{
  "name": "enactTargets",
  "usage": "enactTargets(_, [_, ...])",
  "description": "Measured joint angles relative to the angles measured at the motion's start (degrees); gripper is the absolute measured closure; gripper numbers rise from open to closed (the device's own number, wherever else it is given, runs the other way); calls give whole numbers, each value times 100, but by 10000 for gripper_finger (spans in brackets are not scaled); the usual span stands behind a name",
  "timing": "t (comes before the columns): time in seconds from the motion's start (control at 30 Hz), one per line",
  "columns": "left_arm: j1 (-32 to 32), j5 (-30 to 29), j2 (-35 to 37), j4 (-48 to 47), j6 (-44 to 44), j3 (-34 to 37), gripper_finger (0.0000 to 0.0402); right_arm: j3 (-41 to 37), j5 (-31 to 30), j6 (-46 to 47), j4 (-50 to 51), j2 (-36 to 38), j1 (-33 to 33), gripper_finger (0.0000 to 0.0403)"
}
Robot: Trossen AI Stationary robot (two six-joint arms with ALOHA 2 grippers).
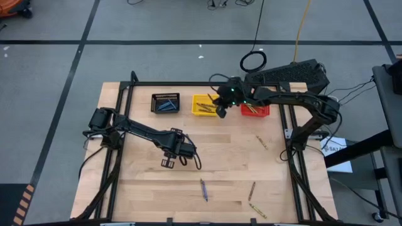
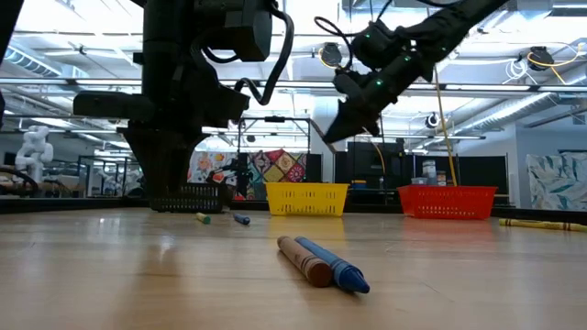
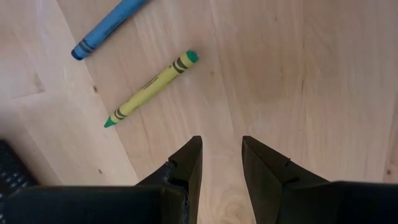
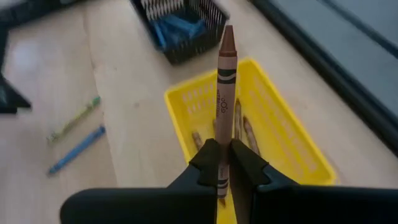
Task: Sort crayons
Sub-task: Put the brown crayon into the yellow bin
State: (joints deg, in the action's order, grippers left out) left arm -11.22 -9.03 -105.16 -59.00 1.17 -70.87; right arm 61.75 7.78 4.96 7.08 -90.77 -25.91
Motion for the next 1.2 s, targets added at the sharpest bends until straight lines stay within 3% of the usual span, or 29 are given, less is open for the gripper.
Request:
enactTargets(0.57, [0,14,-2,21,-124,-11,297,1698,130,-1536,2079,-1578,-42,403])
enactTargets(0.83, [0,12,-2,6,-421,-11,297,1872,92,-2183,2164,-1868,-54,392])
enactTargets(1.03, [0,17,-2,0,-538,-11,297,1872,-582,-2376,2127,-1857,-69,370])
enactTargets(1.2, [0,17,-2,2,-544,-11,297,1872,-789,-2559,2092,-1848,-75,348])
